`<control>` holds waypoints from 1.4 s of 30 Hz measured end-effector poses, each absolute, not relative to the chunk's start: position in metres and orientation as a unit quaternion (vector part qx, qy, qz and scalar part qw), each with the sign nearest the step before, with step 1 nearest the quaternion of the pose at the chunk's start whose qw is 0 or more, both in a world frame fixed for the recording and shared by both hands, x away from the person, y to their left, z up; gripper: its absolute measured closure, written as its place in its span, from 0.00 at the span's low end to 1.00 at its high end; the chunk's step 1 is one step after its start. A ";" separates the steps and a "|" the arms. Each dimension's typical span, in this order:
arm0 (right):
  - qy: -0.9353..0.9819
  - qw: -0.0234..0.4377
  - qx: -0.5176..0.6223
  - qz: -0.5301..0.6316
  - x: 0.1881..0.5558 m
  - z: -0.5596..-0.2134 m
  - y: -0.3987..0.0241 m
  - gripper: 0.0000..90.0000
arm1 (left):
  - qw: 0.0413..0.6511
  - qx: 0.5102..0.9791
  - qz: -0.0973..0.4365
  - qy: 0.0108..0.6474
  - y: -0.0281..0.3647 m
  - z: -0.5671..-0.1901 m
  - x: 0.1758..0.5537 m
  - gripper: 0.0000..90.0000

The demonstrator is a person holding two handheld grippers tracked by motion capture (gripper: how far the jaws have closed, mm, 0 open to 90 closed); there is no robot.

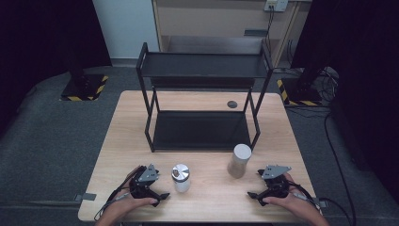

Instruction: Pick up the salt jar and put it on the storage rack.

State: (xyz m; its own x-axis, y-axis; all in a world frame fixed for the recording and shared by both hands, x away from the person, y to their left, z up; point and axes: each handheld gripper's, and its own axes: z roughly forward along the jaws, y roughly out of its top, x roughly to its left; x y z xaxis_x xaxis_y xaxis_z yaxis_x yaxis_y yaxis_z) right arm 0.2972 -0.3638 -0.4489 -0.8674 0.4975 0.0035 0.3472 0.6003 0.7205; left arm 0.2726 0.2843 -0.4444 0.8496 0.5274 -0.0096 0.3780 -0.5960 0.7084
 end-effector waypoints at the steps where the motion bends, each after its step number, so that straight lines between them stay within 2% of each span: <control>1: 0.889 0.099 0.238 0.379 0.297 -0.449 -0.364 0.01 | 0.371 0.888 0.102 0.253 0.284 -0.444 0.272 0.01; 18: 0.889 0.100 0.239 0.379 0.297 -0.449 -0.364 0.01 | 0.402 0.881 0.106 0.226 0.278 -0.435 0.265 0.01; 42: 0.888 0.100 0.240 0.378 0.296 -0.449 -0.364 0.01 | 0.425 0.871 0.102 0.226 0.255 -0.435 0.267 0.01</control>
State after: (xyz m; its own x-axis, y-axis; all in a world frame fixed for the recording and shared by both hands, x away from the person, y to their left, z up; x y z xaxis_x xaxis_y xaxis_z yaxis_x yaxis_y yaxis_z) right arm 0.2965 -0.3636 -0.4488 -0.8653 0.5013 0.0040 0.3501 0.5987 0.7204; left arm 0.2674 0.2552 -0.4350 0.8775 0.4794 -0.0150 0.3067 -0.5367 0.7861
